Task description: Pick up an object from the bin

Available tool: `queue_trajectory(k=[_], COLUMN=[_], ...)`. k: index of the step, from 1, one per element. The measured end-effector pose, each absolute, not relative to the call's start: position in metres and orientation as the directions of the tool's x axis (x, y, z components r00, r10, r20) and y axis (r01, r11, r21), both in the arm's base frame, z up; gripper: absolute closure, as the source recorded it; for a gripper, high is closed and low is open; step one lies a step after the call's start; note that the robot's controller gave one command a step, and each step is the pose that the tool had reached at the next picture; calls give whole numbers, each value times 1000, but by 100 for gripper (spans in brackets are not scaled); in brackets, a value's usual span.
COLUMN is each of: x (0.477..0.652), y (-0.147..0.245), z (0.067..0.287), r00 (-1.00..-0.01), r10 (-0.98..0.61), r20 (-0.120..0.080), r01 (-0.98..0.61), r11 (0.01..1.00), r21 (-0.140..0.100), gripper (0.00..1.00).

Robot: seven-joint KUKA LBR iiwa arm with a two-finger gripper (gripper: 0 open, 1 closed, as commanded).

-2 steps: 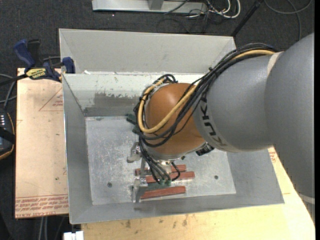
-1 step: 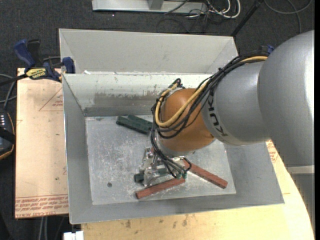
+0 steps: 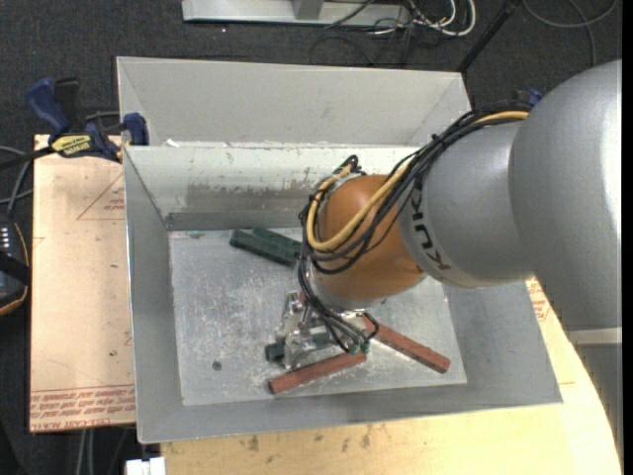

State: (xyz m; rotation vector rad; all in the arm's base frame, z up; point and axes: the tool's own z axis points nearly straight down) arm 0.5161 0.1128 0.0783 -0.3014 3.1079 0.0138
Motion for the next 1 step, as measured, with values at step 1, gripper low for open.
queue_trajectory(k=[1], x=[508], y=[102], z=[201], r00=[-986], r10=[-169], r20=[-2], r01=[-169], r11=[986], r21=[1], gripper=[100])
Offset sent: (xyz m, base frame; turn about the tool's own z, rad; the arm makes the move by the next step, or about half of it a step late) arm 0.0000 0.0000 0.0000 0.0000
